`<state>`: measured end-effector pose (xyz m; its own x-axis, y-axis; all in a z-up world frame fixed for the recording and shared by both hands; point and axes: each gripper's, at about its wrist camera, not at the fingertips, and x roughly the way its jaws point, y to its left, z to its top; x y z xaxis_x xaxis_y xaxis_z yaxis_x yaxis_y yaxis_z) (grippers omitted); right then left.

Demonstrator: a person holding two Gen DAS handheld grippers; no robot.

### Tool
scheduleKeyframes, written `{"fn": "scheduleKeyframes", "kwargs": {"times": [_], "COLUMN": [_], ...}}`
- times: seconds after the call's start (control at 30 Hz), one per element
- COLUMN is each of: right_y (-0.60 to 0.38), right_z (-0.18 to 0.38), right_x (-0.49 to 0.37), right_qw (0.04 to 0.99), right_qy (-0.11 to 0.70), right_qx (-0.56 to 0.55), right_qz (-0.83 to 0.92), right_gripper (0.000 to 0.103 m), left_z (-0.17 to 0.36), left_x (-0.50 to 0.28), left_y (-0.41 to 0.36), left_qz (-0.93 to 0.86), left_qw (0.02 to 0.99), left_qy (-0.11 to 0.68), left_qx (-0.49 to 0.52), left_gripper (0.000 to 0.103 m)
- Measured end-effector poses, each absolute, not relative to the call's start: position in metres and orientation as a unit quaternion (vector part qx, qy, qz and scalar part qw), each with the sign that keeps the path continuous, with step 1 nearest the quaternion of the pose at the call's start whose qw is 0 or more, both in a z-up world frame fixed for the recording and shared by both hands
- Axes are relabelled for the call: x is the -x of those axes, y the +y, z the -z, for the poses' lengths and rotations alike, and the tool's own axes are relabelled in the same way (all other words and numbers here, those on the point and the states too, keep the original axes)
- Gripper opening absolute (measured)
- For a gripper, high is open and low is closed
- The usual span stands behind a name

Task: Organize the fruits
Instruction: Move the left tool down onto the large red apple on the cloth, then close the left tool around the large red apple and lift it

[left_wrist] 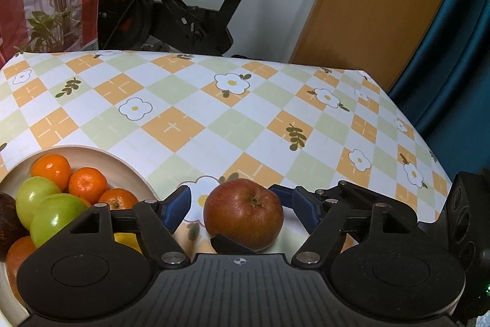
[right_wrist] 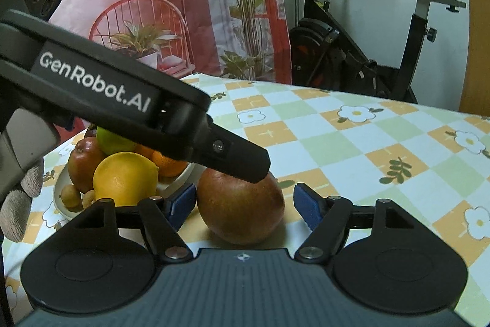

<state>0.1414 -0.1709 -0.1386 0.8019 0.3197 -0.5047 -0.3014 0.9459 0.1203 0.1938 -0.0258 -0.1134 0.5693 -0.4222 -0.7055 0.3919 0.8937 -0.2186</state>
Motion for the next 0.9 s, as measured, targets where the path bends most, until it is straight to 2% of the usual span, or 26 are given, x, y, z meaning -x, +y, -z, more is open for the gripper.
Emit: {"fn": "scheduleKeyframes", "kwargs": {"times": [0.13,0.27,0.33,0.37,0.9], "right_y": [-0.171,-0.168,-0.170,-0.171,-0.172], "right_z": [0.140,0.141,0.142,0.142,0.140], "right_x": [-0.141,-0.136,-0.136,-0.136,-0.129], "right_qw": [0.947,0.948,0.948,0.947,0.948], "right_qy": [0.273,0.269,0.270,0.270,0.270], "right_qx": [-0.017,-0.006,-0.011,-0.013,-0.016], "right_qz": [-0.169,-0.169,-0.171,-0.171,-0.168], "right_gripper": [0.066,0.066,0.066,0.066,0.066], "left_z": [0.117,0.120,0.122,0.123,0.122], "left_x": [-0.195,-0.194,-0.194,-0.195,-0.180], "left_y": [-0.029,-0.031,-0.031,-0.031,-0.034], "left_qz": [0.232,0.232,0.233,0.232,0.236], "left_qw": [0.883,0.881,0.880,0.880,0.884], "left_qy": [0.408,0.411,0.413,0.414,0.402], "left_qx": [0.021,0.023,0.025,0.026,0.021], "left_gripper": [0.075,0.073,0.063,0.062,0.062]}}
